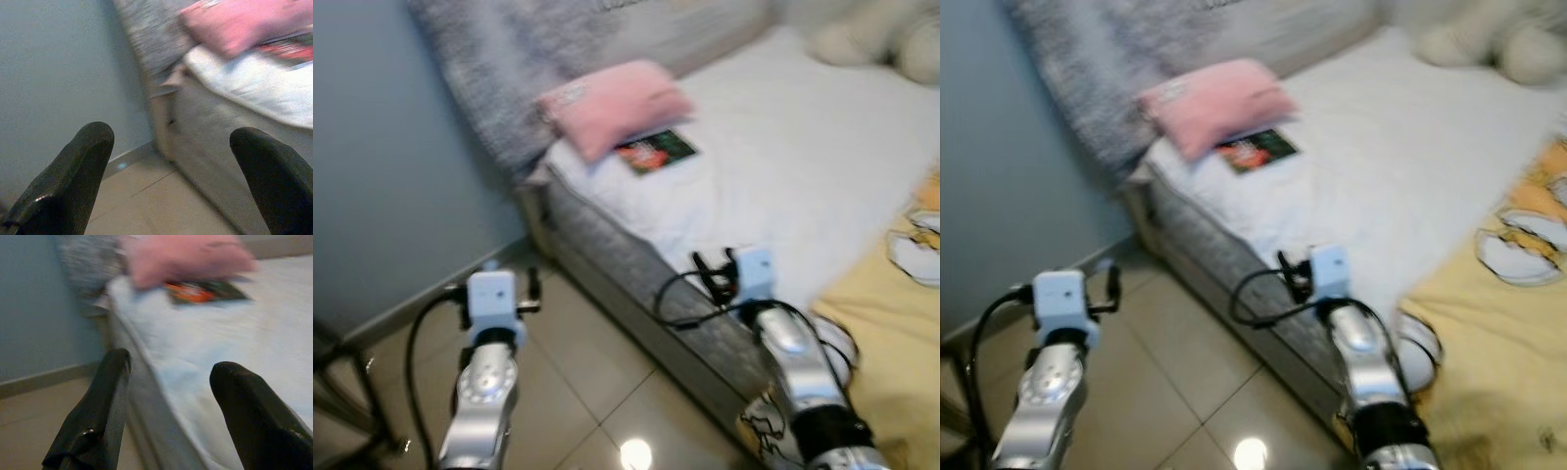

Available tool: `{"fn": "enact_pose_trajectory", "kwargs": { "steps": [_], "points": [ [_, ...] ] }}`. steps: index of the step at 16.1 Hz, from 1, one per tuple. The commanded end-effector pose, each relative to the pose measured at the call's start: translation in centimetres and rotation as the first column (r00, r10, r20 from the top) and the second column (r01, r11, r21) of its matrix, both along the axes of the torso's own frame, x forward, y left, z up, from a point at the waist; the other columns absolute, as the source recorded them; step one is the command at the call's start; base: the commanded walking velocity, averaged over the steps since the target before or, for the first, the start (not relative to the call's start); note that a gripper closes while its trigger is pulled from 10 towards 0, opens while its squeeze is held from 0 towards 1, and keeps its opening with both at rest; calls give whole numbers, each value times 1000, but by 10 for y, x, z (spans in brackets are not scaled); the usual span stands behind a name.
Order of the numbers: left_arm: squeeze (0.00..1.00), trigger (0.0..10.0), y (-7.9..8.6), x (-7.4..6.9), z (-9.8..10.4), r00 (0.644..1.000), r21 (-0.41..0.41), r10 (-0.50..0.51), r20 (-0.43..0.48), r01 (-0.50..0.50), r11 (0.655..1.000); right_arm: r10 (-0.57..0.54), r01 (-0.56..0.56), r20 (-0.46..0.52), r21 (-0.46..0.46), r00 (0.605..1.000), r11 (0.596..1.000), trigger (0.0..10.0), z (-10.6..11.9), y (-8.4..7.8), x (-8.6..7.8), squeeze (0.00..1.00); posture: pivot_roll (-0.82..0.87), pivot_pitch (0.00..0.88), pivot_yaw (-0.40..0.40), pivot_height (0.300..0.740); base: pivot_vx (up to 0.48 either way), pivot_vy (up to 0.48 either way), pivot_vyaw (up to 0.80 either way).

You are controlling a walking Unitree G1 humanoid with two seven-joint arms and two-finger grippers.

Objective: Clean up the room

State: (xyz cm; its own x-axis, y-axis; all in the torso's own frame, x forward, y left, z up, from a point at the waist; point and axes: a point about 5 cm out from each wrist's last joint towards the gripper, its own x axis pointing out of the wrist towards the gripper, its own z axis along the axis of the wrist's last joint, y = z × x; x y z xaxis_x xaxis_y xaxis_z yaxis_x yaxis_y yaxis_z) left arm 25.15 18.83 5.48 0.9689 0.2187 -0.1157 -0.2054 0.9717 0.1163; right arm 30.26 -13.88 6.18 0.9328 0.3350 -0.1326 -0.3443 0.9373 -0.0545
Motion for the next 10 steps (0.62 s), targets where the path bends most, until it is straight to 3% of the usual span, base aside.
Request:
{"fn": "enact_pose_trajectory", "kwargs": {
  "steps": [1, 3, 4, 5, 7, 10],
  "points": [
    [0, 10000, 3, 0, 1, 1000, 12, 18, 4, -18, 1000, 21, -21, 0, -7, 1000, 1000, 10000, -1, 3, -1, 0, -113, 0, 80, 740, 0, 0, 431],
    [0, 10000, 2, -3, 3, 1000, 20, 3, 13, -3, 1000, -2, 2, -5, 3, 1000, 1000, 10000, -1, -1, -1, 0, -118, 0, 79, 740, 0, 0, 434],
    [0, 10000, 1, -17, 8, 997, -3, -62, 48, 62, 998, -73, 73, -22, 28, 997, 997, 10000, -3, -13, -3, 0, -123, 0, 86, 740, 0, 0, 431],
    [0, 10000, -1, -21, 10, 994, -17, -87, 63, 88, 996, -89, 90, -27, 30, 996, 995, 10000, -4, -17, -4, 0, -123, 0, 86, 740, 0, 0, 431],
    [0, 10000, -17, -34, 27, 968, -44, -217, 128, 224, 973, -125, 125, -18, 33, 992, 992, 10000, -3, -30, -12, 0, -125, 0, 91, 740, 0, 0, 431],
    [0, 10000, -25, -43, 36, 945, -34, -299, 135, 306, 951, -103, 104, -26, 9, 994, 995, 10000, -3, -40, -30, 0, -128, 0, 90, 740, 0, 0, 435]
  ]
}}
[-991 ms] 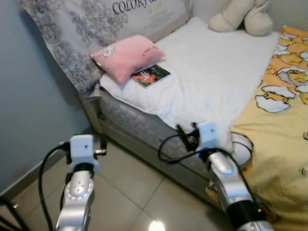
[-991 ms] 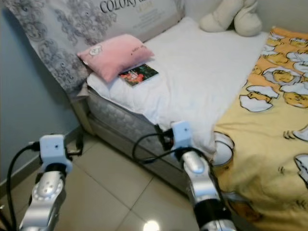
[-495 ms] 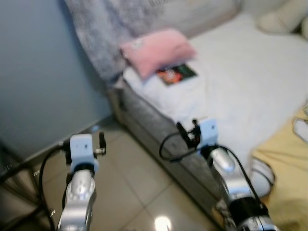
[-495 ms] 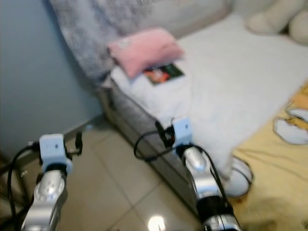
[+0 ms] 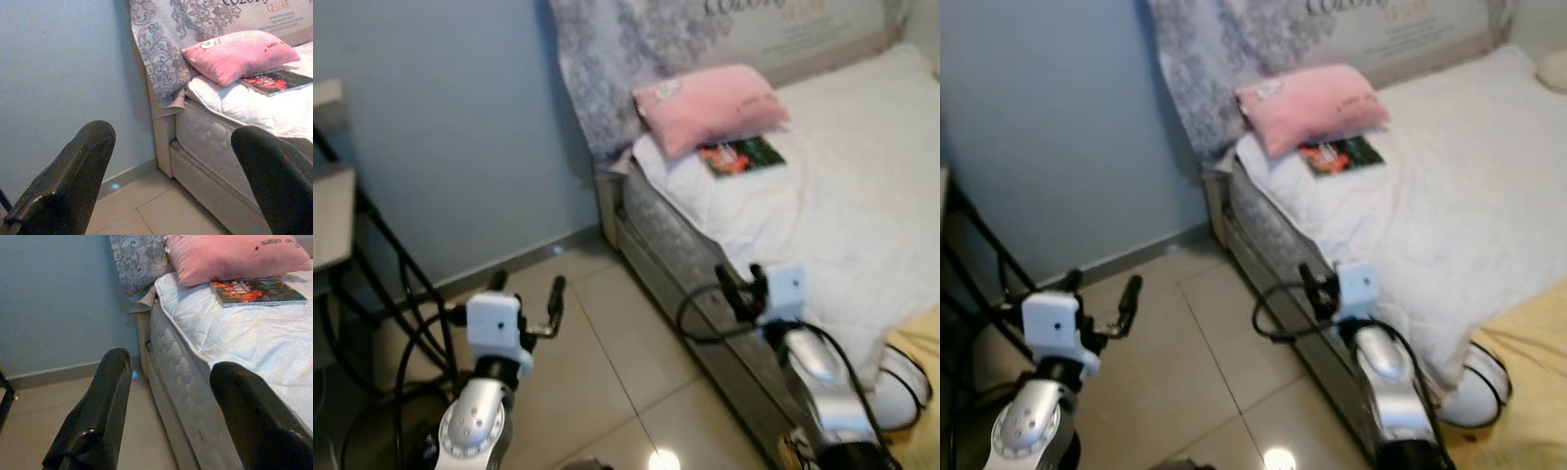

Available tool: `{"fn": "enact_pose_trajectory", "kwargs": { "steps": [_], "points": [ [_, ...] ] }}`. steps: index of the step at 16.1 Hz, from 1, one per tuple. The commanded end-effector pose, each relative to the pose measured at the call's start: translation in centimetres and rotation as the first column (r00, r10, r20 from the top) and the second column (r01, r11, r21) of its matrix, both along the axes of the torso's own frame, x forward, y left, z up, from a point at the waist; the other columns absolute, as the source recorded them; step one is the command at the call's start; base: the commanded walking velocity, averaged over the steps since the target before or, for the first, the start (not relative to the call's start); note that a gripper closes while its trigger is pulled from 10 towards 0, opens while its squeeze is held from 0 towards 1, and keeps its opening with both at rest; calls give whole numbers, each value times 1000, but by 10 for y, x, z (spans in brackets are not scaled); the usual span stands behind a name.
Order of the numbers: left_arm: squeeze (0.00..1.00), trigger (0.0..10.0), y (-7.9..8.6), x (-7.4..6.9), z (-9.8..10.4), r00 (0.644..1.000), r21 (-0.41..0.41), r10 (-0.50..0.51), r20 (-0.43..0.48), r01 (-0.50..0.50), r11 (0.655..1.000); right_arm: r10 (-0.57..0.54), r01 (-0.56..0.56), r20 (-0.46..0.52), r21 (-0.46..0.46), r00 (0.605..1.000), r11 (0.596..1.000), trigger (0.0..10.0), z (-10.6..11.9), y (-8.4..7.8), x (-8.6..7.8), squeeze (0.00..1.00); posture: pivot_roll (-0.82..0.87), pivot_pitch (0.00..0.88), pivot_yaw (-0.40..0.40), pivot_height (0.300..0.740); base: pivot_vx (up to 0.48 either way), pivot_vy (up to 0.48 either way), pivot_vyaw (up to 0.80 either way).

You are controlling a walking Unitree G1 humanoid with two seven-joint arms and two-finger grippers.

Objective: Clean up the room

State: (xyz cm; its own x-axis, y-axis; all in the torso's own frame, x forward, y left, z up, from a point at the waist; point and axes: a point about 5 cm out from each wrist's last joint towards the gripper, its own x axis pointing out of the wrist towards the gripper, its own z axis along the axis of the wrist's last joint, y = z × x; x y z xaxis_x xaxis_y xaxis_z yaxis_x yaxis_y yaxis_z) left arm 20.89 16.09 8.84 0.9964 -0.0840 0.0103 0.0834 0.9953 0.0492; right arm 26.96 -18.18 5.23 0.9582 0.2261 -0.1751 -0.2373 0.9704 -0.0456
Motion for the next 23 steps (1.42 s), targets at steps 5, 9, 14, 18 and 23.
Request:
{"fn": "enact_pose_trajectory", "kwargs": {
  "steps": [5, 9, 14, 18, 23],
  "points": [
    [0, 10000, 14, 17, -4, 988, -68, 137, -74, -142, 988, -3, 3, -10, -9, 1000, 1000, 10000, 8, 0, 8, 0, -140, 0, 83, 740, 146, 0, 353],
    [0, 10000, 19, 26, -6, 977, -85, 189, -102, -198, 976, -13, 13, -7, 24, 1000, 1000, 10000, 12, 5, 17, 0, -140, 0, 87, 740, 478, 0, 0],
    [0, 10000, 17, 29, -8, 977, -58, 177, -116, -185, 981, -7, 8, -8, 49, 1000, 999, 10000, 11, 11, 15, 0, -140, 0, 92, 740, 477, 0, 0],
    [0, 10000, 16, 30, -6, 978, -57, 176, -110, -183, 982, 2, -2, -2, 51, 1000, 999, 10000, 13, 13, 18, 0, -136, 0, 93, 740, 478, 0, 359],
    [0, 10000, 13, 30, -8, 979, -46, 170, -108, -176, 983, 39, -38, -4, 42, 999, 998, 10000, 13, 18, 21, 0, -126, 0, 88, 740, 475, 0, 658]
  ]
}}
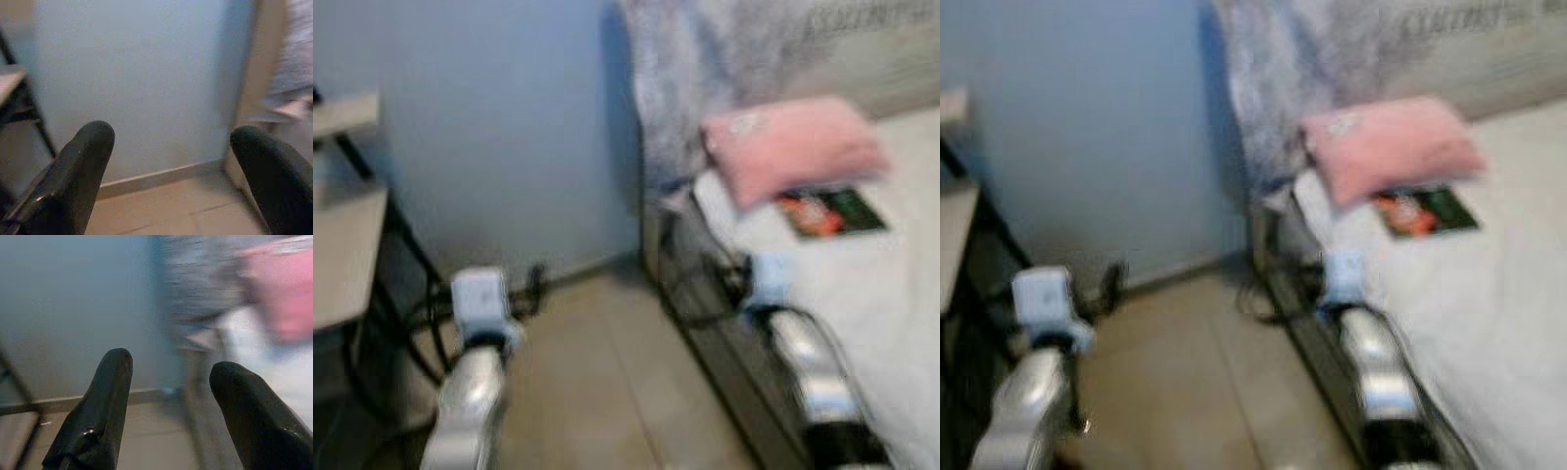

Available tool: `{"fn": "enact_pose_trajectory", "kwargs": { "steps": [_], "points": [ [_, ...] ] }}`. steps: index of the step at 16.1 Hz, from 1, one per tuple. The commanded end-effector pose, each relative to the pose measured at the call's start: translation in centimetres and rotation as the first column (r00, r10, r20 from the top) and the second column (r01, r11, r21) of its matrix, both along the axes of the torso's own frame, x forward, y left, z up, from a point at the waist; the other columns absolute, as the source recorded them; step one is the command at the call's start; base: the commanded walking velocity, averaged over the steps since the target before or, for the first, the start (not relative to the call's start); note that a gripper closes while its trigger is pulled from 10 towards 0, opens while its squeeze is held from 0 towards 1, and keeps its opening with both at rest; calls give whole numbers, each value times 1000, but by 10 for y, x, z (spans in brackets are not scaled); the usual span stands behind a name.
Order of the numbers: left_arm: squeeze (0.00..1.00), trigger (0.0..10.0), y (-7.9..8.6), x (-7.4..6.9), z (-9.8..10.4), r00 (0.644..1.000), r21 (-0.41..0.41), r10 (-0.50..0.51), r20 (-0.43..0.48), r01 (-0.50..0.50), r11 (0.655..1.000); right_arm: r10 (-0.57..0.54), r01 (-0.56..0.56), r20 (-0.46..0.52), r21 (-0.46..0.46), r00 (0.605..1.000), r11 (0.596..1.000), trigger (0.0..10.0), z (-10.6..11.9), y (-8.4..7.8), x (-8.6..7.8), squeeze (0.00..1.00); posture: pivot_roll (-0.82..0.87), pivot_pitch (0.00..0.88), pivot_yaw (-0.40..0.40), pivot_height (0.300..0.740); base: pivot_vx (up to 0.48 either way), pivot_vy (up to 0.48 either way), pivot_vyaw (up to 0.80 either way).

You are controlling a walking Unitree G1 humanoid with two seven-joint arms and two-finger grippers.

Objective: Clean up the room

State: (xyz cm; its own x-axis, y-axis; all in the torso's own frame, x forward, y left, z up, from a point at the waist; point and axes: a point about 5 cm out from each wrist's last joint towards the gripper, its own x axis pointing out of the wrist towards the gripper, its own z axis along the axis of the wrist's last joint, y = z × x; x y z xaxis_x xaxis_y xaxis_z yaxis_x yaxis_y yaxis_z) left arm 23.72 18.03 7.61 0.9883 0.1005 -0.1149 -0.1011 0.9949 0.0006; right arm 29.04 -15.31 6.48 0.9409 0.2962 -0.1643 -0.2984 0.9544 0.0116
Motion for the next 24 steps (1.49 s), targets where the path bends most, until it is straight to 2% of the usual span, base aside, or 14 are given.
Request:
{"fn": "enact_pose_trajectory", "kwargs": {
  "steps": [1, 4, 6, 12, 16, 20, 24],
  "points": [
    [0, 10000, -5, 2, 4, 1000, -3, -12, 21, 12, 1000, -23, 23, -1, -15, 1000, 1000, 10000, 0, -11, 1, 0, -126, 0, 88, 740, 472, 0, 638],
    [0, 10000, -2, 3, 4, 1000, 21, -10, 15, 10, 1000, -29, 29, -3, -43, 1000, 999, 10000, 0, -10, 2, 0, -122, 0, 87, 740, 477, 0, 627],
    [0, 10000, 3, 6, 4, 1000, 32, -3, 11, 3, 999, -25, 25, -1, -39, 1000, 999, 10000, -1, -9, 1, 0, -120, 0, 87, 740, 480, 0, 0],
    [0, 10000, 0, 6, 2, 1000, 39, -26, 13, 25, 999, -25, 25, -6, -45, 1000, 999, 10000, -3, -11, 2, 0, -124, 0, 86, 740, 480, 0, 0],
    [0, 10000, 7, 11, 4, 1000, 50, -21, 18, 20, 999, -26, 26, -6, -46, 1000, 999, 10000, -5, -9, 1, 0, -126, 0, 91, 740, 480, 0, 0],
    [0, 10000, -5, 7, 1, 1000, 31, -24, 20, 23, 999, -2, 2, -1, -58, 1000, 998, 10000, -5, -6, 0, 0, -124, 0, 89, 740, 480, 0, 197],
    [0, 10000, 1, 6, -4, 1000, 37, 25, -9, -25, 999, -37, 36, -13, -44, 999, 998, 10000, -6, -11, 1, 0, -122, 0, 81, 740, 0, 0, 186]
  ]
}}
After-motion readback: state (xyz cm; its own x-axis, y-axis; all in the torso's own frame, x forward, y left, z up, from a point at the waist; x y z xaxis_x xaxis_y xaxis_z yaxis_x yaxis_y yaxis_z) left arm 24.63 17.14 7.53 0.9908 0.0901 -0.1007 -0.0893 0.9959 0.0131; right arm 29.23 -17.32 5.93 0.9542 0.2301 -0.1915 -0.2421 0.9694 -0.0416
